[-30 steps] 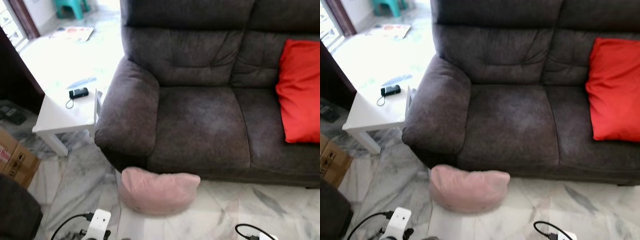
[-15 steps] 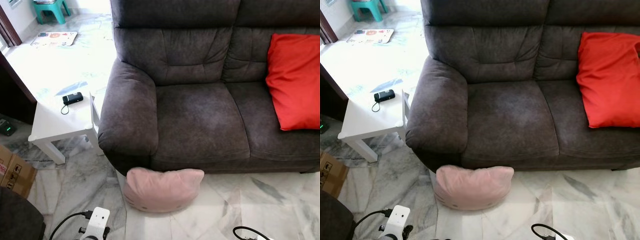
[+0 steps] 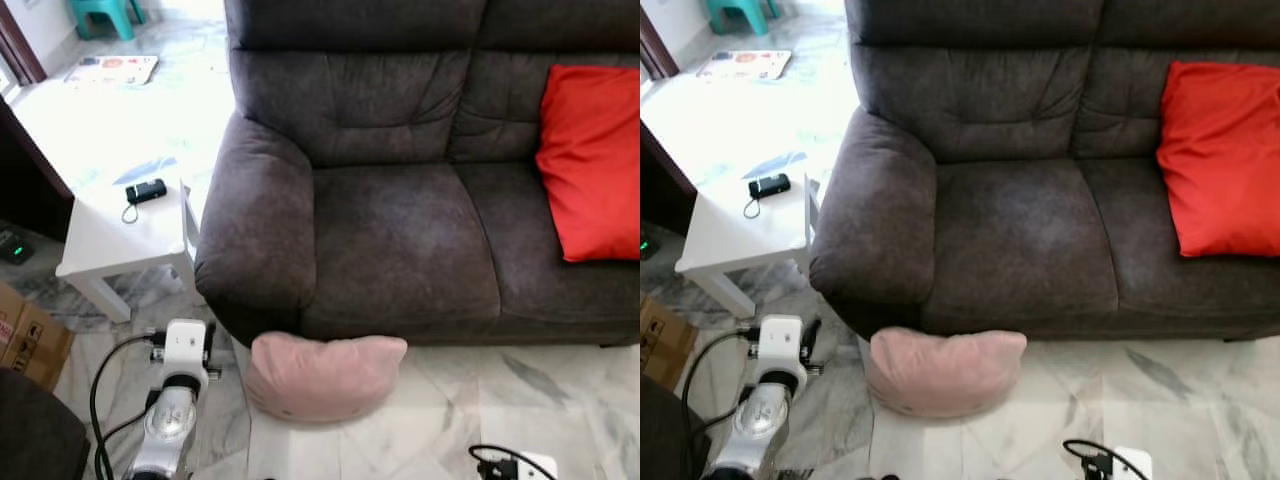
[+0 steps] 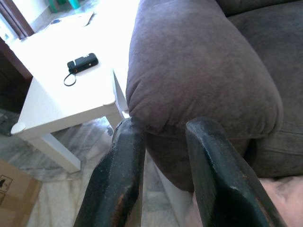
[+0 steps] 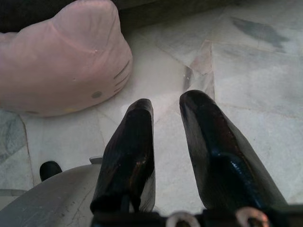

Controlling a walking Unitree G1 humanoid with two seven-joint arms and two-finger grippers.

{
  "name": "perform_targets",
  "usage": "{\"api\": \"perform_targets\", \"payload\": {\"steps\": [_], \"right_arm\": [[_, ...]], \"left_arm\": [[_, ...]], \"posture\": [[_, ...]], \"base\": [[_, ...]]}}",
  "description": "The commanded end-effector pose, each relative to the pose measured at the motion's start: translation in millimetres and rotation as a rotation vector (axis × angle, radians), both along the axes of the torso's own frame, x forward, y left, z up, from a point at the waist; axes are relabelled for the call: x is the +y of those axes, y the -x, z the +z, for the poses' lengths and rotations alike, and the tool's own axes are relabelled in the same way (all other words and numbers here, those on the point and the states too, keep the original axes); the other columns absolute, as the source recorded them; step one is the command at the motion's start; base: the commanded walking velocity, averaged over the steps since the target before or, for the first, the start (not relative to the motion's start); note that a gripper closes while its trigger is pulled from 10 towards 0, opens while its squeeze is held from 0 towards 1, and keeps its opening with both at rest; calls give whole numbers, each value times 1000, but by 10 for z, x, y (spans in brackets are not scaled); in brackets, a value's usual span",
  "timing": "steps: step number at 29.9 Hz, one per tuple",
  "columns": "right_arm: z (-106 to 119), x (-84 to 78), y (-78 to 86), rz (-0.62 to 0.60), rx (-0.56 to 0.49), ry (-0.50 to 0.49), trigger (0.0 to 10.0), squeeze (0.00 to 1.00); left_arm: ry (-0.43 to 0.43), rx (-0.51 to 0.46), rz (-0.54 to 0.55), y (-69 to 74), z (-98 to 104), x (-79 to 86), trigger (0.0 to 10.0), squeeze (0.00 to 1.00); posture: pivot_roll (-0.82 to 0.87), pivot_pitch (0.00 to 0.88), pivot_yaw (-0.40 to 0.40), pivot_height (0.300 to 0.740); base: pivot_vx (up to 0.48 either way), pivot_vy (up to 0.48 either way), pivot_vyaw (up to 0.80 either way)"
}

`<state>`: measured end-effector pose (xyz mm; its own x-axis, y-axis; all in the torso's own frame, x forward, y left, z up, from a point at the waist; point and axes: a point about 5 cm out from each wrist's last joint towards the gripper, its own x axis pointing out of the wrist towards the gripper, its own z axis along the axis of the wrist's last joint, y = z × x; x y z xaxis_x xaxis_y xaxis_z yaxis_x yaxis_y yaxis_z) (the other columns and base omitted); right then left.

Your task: Move the pillow to the sofa from floor

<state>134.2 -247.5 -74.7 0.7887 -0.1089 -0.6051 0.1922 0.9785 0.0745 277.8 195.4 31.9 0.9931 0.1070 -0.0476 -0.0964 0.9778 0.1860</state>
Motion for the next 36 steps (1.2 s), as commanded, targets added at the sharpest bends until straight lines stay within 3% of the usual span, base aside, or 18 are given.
{"api": "perform_targets", "payload": {"steps": [1, 3, 4, 5, 6, 7, 8, 9, 21, 26, 31, 36], "right_arm": [[223, 47, -418, 5, -184, 47, 10000, 0], [223, 47, -418, 5, -184, 47, 10000, 0], [460, 118, -774, 28, -338, 84, 10000, 0], [460, 118, -774, 28, -338, 84, 10000, 0], [809, 203, -1146, 67, -522, 122, 10000, 0], [809, 203, -1146, 67, -522, 122, 10000, 0], [1067, 283, -1345, 98, -649, 141, 10000, 0], [1178, 330, -1406, 126, -702, 151, 10000, 0], [1417, 373, -1382, 130, -835, 154, 10000, 0], [1709, 402, -1203, 177, -919, 187, 10000, 0], [1730, 284, -1094, 199, -890, 228, 10000, 0], [1785, 300, -1073, 206, -877, 234, 10000, 0]], "left_arm": [[-1, -22, 24, 66, 15, 29, 10000, 0], [-1, -22, 24, 66, 15, 29, 10000, 0], [-6, -60, 19, 67, 78, 20, 10000, 0], [-6, -60, 19, 67, 78, 20, 10000, 0], [-15, -101, 5, 74, 156, -1, 10000, 0], [-15, -101, 5, 74, 156, -1, 10000, 0], [-22, -133, -5, 86, 223, -21, 10000, 0], [-28, -156, -10, 100, 283, -35, 10000, 0], [-61, -262, 12, 139, 566, 4, 10000, 0], [-50, -289, 44, 229, 743, 72, 10000, 0], [-48, -242, 63, 271, 695, 111, 10000, 0], [-34, -232, 52, 252, 756, 101, 10000, 0]], "posture": [[-51, 117, -10, 740], [-51, 117, -10, 740], [-50, 113, -9, 740], [-50, 113, -9, 740], [-45, 93, -5, 740], [-45, 93, -5, 740], [-43, 84, -5, 740], [-45, 71, -4, 740], [-47, 36, 1, 740], [-32, 61, -10, 740], [-39, 78, -11, 740], [-29, 94, -7, 740]], "base": [[0, 0, 0], [0, 0, 0], [0, 0, 0], [0, 0, 0], [0, 0, 0], [0, 0, 0], [0, 0, 0], [0, 0, 0], [0, 0, 0], [0, 0, 0], [0, 0, 0], [0, 0, 0]]}}
